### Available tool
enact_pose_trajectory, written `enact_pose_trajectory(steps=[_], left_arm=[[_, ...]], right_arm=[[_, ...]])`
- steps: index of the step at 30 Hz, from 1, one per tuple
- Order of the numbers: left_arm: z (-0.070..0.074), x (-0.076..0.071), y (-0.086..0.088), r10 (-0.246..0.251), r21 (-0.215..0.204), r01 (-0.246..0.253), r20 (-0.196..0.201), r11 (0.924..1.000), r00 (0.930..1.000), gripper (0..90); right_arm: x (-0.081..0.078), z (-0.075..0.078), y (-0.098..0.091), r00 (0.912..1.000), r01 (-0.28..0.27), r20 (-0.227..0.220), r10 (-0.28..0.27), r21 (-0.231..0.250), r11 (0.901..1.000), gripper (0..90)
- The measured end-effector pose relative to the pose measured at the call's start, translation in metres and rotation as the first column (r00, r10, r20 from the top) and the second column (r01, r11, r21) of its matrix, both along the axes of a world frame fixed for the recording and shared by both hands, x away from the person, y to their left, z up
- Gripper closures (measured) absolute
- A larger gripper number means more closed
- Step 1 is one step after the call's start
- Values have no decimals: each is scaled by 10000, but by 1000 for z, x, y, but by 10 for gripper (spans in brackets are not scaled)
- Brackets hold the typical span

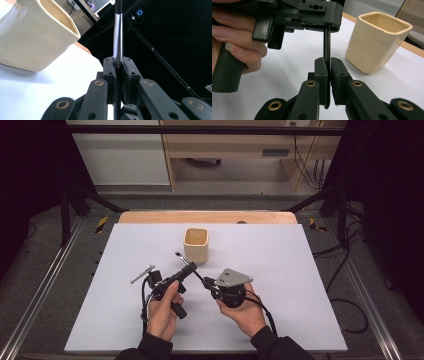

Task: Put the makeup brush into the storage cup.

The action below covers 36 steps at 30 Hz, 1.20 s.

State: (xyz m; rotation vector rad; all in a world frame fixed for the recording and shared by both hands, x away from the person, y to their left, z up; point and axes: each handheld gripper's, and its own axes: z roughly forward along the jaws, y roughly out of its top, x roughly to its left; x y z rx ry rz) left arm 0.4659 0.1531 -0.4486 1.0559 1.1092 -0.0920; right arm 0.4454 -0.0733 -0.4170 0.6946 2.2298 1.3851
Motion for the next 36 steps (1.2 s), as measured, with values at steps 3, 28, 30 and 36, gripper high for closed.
enact_pose_trajectory(steps=[3,28,30,36], left_arm=[[0,0,0,-11,-14,11,22,10000,10000,831],[10,0,9,428,1189,-530,872,9915,9953,833],[12,0,10,455,1311,-575,925,9897,9947,833],[19,2,11,451,1715,-631,1069,9832,9932,834]], right_arm=[[0,0,0,10000,1,-13,-1,-7,10000,840],[-1,3,-21,9990,175,391,-198,566,9982,319],[-1,3,-23,9989,235,393,-257,536,9983,276],[1,0,-33,9983,443,359,-467,633,9970,182]])
